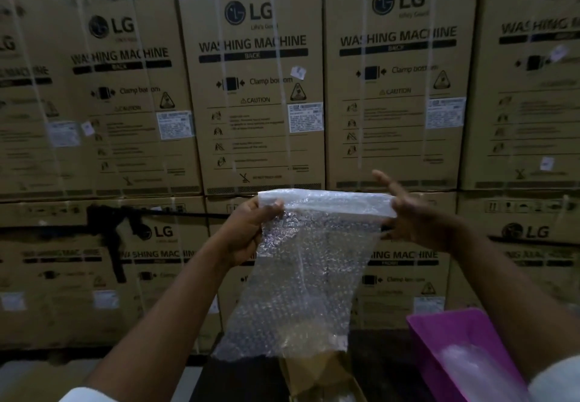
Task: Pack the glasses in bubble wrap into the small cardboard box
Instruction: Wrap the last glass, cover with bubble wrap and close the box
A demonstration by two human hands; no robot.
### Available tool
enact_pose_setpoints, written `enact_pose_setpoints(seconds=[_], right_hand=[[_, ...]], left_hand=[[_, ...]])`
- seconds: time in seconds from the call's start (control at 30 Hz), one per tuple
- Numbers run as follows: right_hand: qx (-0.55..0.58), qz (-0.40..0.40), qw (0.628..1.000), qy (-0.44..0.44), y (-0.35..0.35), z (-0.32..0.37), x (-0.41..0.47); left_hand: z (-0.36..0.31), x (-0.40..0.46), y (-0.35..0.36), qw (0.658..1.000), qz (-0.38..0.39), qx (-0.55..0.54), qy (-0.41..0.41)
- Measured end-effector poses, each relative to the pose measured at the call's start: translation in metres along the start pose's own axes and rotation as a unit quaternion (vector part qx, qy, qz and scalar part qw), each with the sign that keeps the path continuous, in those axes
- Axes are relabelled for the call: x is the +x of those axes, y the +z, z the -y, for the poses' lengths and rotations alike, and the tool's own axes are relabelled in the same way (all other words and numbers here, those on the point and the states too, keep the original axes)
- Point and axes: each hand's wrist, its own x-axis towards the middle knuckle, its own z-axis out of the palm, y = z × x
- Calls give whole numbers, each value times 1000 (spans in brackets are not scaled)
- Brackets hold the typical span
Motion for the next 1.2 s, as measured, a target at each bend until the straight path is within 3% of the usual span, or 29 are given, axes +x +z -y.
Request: enact_pose_setpoints(seconds=[0.33, 0.67, 0.97, 1.2], right_hand=[[106, -49, 993, 1, 14, -18, 14], [10, -44, 999, -19, 18, -3, 20], [-13, -88, 996, -28, 10, 0, 20], [-56, -79, 995, -27, 3, 4, 20]], left_hand=[[-16, -10, -4, 1000, -20, 1, 12], [-9, -4, -3, 995, -48, 78, 42], [-9, -4, -8, 993, 3, 97, 67], [-14, -3, -9, 994, 1, 107, 6]])
